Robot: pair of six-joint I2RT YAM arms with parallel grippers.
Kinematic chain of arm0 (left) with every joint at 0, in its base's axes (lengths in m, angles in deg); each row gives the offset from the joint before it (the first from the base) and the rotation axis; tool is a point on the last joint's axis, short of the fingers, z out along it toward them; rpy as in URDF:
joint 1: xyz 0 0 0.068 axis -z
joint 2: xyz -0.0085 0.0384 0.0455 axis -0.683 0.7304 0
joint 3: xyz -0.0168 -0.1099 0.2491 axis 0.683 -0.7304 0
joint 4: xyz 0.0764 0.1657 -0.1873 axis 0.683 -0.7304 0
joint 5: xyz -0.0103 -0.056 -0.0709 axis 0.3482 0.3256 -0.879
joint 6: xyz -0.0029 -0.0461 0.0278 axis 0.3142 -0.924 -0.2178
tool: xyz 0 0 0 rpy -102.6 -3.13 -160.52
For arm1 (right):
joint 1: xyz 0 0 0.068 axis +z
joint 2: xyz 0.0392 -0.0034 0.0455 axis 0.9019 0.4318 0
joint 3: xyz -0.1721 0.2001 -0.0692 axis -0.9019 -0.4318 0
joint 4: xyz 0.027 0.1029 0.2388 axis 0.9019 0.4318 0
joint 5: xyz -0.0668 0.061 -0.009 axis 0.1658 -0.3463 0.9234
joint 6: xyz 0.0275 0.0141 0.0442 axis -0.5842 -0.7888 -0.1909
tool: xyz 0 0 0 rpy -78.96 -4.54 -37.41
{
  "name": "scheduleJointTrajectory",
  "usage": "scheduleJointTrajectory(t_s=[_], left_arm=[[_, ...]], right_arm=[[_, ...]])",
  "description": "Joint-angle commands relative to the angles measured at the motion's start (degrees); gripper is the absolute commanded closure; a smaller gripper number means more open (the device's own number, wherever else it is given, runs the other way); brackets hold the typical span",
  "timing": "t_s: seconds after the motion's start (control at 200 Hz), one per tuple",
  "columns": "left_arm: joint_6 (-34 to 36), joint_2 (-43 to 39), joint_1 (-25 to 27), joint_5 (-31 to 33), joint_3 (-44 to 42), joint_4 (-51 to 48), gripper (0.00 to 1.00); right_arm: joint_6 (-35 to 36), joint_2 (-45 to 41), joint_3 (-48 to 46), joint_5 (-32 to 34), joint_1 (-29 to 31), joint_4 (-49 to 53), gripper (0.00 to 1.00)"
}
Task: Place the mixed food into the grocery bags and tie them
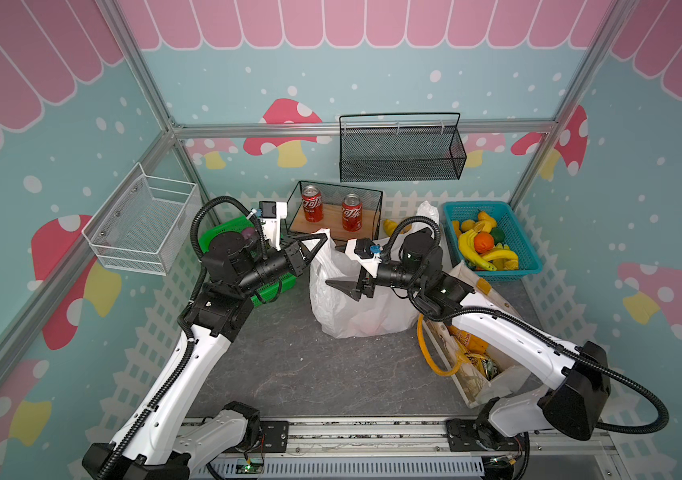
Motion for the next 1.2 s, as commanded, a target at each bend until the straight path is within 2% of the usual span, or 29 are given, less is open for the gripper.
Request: scheduleJointTrajectory(t_s=[0.0,0.255,0.335,0.44,0.495,0.67,0.715,0.745,0.961,1.196], left_arm=[[-0.45,-1.29,0.24,-1.04,-0.21,2.65,1.0],[-1.73,-1.35,0.24,-1.93,-0.74,4.2,1.0],[-2.33,-1.31,0.26,-2.61,-1.0,5.03,1.0],[-3.91,-0.92,0.24,-3.73,-1.44,6.69,1.0],[-5.04,-0.76,0.25,-4.38,-1.79,7.74,1.0],[-5.66,-1.59,0.19,-3.89,-1.95,7.81,1.0],[-3.97,-1.96,-0.09,-4.36,-1.55,6.09,1.0],[-2.31,-2.22,-0.15,-4.48,-1.04,4.26,0.95],[12.21,-0.91,-0.47,-8.7,2.82,-8.79,0.72],[21.32,-0.87,-0.47,-11.1,4.17,-15.38,0.5]], right_arm=[[-2.6,1.06,-0.42,-0.87,0.09,-7.88,0.16],[-3.33,1.99,-2.35,10.39,0.09,-10.94,0.16],[-3.23,3.05,-2.0,8.52,0.09,-11.12,0.16],[-5.52,5.64,-1.44,1.1,0.09,-12.81,0.19],[-7.41,6.43,-2.64,-1.49,0.07,-15.41,0.31],[-8.11,5.21,-12.74,-0.24,0.08,-22.43,0.87],[-7.48,4.6,-15.53,-0.5,0.06,-23.55,0.96],[-6.89,4.18,-16.84,-0.95,0.0,-23.78,1.0],[-3.58,1.21,-20.36,-2.7,-0.09,-22.84,1.0],[-2.32,0.86,-18.97,-2.57,-0.17,-19.79,1.0]])
